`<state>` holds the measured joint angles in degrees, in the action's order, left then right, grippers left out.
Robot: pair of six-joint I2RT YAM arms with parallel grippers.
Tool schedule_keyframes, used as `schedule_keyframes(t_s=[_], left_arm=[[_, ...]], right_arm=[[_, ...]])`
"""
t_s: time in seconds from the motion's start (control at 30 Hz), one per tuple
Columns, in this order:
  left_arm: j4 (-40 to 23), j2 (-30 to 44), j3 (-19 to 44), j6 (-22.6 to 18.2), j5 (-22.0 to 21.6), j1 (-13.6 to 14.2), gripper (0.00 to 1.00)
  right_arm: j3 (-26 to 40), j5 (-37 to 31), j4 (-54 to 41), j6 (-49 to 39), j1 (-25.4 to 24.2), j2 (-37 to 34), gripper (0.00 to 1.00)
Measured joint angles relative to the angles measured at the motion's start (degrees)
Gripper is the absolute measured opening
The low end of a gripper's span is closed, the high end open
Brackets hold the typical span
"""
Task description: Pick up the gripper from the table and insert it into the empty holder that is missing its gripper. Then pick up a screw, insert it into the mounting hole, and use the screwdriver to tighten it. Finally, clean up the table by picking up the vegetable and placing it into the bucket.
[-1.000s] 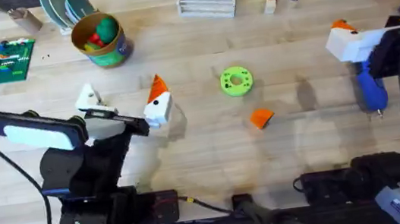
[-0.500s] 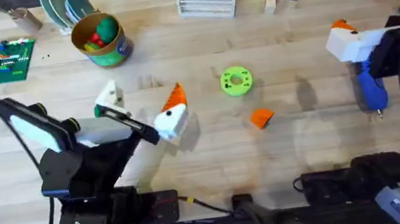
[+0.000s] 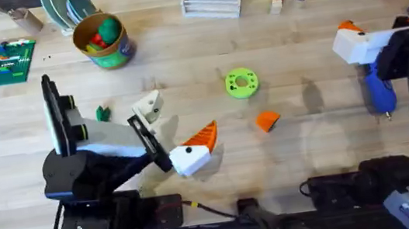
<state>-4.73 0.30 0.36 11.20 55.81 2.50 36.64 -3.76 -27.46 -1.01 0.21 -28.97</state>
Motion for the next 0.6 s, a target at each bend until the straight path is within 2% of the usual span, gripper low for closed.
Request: schedule_keyframes(t_s=[0.17,0.27,0.4,0.6], left_arm=[[-0.51,0.01,0.0,-1.45,2.21,0.0,0.993],[-0.66,0.0,0.0,-2.44,3.1,0.0,0.993],[-0.7,0.01,0.0,-2.95,3.39,0.0,0.993],[-0.74,0.02,0.0,-3.26,3.57,0.0,0.993]], right_arm=[[0.11,8.42,-3.21,2.33,0.28,-0.72,0.991],[0.15,14.66,-7.75,2.52,2.96,-3.77,0.991],[0.15,17.59,-12.04,2.28,10.86,-8.24,0.991],[0.17,14.76,-13.39,2.18,25.72,-13.68,0.991]])
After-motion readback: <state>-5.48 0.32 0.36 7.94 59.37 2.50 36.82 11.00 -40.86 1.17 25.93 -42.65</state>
